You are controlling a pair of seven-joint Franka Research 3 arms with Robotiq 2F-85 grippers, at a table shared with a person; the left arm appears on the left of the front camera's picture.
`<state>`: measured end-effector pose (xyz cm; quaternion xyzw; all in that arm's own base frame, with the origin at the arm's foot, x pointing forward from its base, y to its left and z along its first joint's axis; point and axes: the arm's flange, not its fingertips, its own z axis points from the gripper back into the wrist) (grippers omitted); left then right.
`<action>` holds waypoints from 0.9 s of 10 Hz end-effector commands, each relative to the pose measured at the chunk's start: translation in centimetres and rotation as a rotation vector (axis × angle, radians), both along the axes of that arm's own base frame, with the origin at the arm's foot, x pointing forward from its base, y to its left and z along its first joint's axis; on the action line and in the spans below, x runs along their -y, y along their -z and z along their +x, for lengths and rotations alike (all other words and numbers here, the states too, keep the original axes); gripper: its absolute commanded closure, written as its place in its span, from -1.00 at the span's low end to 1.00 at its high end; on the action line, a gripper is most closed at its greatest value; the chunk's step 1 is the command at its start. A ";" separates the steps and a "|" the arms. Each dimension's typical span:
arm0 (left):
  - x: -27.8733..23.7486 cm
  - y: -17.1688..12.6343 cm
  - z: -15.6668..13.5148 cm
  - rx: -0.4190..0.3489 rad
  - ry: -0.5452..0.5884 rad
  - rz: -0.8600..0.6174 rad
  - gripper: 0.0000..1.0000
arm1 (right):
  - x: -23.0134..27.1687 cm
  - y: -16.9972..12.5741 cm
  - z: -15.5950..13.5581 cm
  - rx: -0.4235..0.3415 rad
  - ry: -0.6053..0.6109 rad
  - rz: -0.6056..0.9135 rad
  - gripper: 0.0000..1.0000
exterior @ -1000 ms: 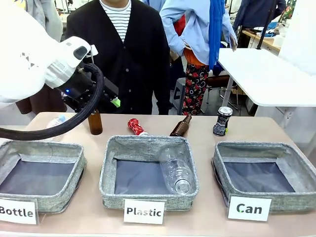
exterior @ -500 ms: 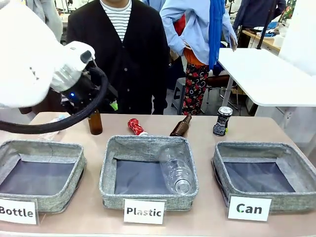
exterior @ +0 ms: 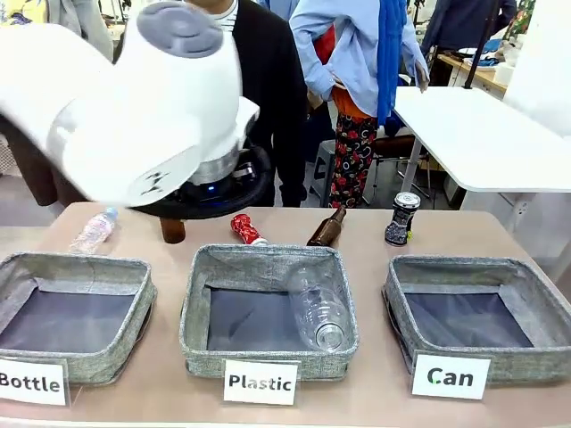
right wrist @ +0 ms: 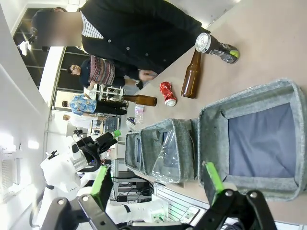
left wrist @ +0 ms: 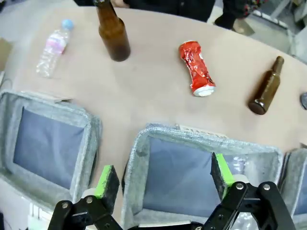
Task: Sort the can waste into the basket.
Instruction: Pick up the can waste from the table and place it in the right Fabric basket.
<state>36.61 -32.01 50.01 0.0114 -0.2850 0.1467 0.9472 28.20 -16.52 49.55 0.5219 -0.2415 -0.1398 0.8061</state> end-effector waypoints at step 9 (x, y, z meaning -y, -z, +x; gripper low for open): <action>-25.3 -8.6 -10.2 -0.216 0.380 -0.075 -1.00 | 0.1 -0.1 0.3 0.036 -0.002 0.005 -1.00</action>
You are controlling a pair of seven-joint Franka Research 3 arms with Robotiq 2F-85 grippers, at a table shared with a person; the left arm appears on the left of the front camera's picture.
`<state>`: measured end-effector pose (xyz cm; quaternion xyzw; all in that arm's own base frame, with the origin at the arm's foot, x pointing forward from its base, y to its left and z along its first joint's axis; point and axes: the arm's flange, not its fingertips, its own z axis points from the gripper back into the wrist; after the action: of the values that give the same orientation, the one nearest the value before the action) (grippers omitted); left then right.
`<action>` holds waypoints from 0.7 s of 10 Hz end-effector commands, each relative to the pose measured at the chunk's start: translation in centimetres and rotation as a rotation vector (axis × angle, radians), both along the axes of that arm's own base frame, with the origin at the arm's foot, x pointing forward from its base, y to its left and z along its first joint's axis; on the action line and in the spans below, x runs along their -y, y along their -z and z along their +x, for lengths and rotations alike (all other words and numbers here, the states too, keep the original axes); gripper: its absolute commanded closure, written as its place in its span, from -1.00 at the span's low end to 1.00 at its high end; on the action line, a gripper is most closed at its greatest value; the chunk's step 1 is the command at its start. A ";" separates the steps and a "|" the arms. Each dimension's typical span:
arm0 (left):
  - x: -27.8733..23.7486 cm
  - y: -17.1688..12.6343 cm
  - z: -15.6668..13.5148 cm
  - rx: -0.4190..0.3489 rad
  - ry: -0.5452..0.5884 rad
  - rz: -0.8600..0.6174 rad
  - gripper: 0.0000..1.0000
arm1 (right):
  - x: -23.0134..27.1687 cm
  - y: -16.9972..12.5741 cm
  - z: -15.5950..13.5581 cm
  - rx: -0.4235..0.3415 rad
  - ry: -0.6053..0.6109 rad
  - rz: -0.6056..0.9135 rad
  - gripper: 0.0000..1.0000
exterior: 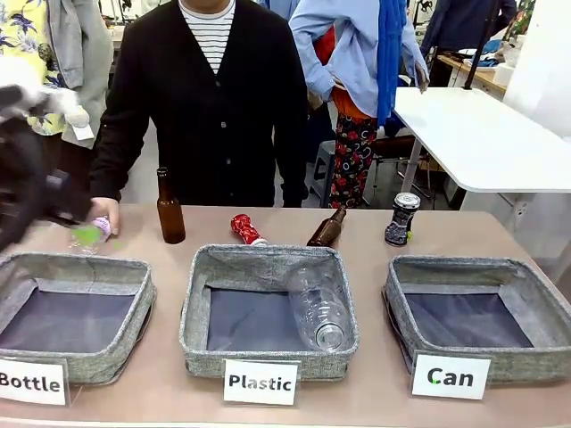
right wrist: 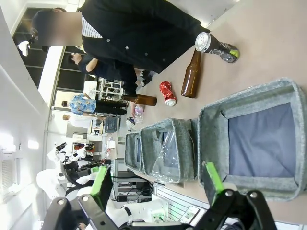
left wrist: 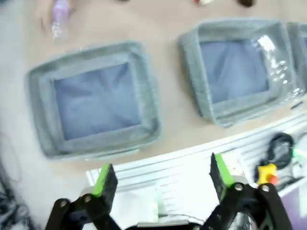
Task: Sort the can waste into the basket.
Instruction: Pick up the can waste from the table and place it in the right Fabric basket.
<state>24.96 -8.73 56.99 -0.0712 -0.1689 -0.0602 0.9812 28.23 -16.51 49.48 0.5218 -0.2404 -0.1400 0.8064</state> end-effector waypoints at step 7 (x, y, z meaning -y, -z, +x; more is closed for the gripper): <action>-23.9 -1.6 0.6 -0.114 -0.760 -0.548 -1.00 | 0.1 -0.1 0.3 0.038 -0.001 0.005 -1.00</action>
<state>26.53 11.44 58.05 -0.2242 -0.1287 0.2820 0.9239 28.23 -16.50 49.48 0.5215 -0.2405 -0.1397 0.8066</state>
